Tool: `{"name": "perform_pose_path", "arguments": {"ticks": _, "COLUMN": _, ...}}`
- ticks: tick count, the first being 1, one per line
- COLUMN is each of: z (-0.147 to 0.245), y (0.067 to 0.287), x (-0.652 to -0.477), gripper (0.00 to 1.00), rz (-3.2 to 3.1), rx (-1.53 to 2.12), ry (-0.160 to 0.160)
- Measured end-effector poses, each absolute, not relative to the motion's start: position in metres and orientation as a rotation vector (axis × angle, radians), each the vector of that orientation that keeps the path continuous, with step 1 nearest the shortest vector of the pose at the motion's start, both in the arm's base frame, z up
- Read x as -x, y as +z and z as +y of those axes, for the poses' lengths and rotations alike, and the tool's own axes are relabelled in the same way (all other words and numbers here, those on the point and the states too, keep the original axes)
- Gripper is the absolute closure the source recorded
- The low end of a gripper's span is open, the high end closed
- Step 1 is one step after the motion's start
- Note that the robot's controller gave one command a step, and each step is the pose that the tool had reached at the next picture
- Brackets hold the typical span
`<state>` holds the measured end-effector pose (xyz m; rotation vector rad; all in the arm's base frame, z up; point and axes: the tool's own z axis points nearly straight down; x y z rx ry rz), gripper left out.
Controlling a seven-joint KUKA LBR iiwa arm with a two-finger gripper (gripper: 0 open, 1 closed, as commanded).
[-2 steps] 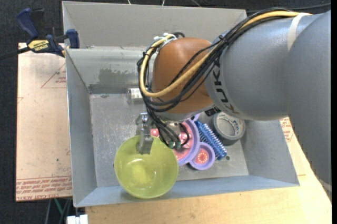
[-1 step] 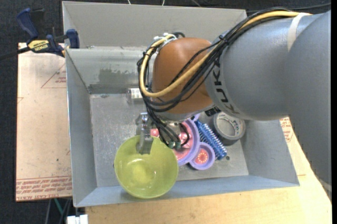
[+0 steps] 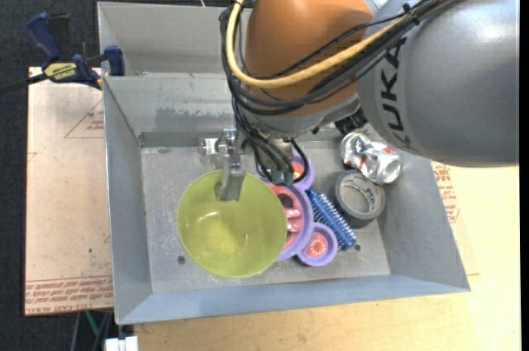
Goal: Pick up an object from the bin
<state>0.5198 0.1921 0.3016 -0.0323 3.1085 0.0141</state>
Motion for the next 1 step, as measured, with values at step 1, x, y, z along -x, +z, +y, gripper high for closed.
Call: {"name": "perform_pose_path", "arguments": {"ticks": 1, "z": 0.1698, "y": 0.4272, "x": -0.5098, "gripper": 1.0, "rz": 3.111, "rx": 0.073, "ry": 0.01}}
